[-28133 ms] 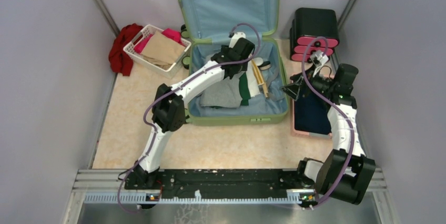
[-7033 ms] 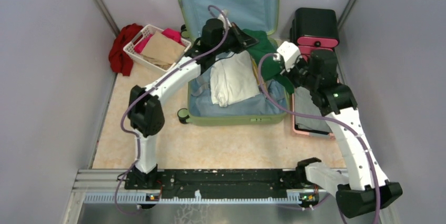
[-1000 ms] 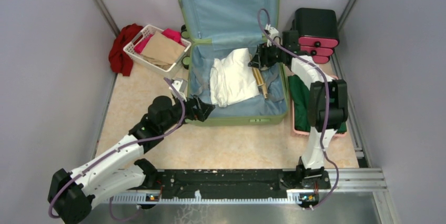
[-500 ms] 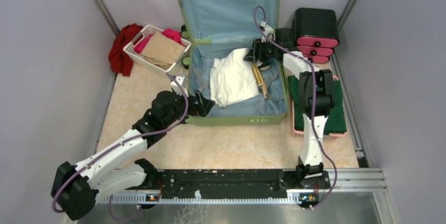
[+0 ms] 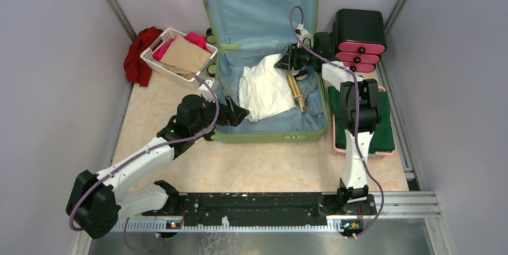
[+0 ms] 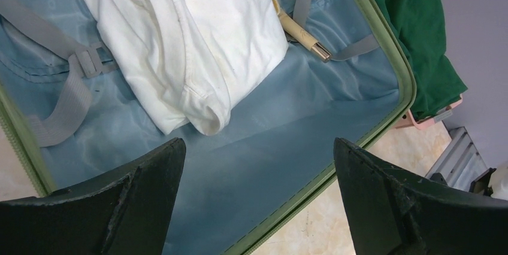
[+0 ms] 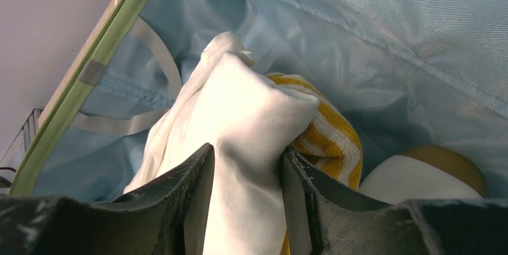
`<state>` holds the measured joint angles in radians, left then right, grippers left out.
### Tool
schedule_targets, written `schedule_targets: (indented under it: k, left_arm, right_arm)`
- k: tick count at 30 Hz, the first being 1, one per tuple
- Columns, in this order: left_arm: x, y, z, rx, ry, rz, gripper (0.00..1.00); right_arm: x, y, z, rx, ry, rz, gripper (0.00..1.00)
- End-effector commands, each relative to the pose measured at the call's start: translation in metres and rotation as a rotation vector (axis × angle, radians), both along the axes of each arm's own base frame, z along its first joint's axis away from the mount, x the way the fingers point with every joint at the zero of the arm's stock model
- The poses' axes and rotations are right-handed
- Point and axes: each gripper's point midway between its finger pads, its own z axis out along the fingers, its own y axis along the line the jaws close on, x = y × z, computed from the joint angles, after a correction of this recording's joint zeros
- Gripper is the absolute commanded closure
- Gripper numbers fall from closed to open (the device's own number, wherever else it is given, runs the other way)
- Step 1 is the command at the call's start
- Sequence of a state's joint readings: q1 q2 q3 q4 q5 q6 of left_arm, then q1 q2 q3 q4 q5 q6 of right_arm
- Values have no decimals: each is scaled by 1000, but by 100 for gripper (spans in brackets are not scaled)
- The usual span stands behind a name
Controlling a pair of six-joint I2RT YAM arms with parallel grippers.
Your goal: Open, take out, and arrange the luggage
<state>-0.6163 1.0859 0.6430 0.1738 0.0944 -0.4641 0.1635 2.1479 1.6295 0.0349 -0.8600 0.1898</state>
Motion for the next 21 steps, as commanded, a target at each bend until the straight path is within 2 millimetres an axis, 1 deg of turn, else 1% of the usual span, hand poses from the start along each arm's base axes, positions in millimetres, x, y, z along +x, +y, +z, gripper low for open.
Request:
schedule_targets:
  k: [1,3,4,5,8,14,19,20,21]
  left_arm:
    - [7,-11,22,-94,-24,-41,1]
    - [10,-10,21,-113,-14,-41,2]
    - [12,-9,19,-122,-9,-39,2]
    - [14,-9,18,-131,-4,-39,2]
    - [22,-12,15,-155,15,-32,2]
    - [45,-19,5,-160,85,0,4]
    - [63,-23,-5,-147,119,23,4]
    - [66,-24,-7,-146,127,23,4]
    - [68,-24,-10,-144,135,21,4]
  right_arm:
    - [-3,12,41,50,-95,49,56]
    - [-3,12,43,50,-99,48,61]
    - [-4,12,44,50,-101,49,66]
    - [-4,11,45,48,-101,47,74]
    - [-6,11,47,41,-104,50,83]
    - [-12,9,49,33,-112,51,93]
    - [-17,6,59,12,-149,44,100]
    - [-18,4,63,6,-164,39,100]
    - [-19,2,63,-4,-170,31,100]
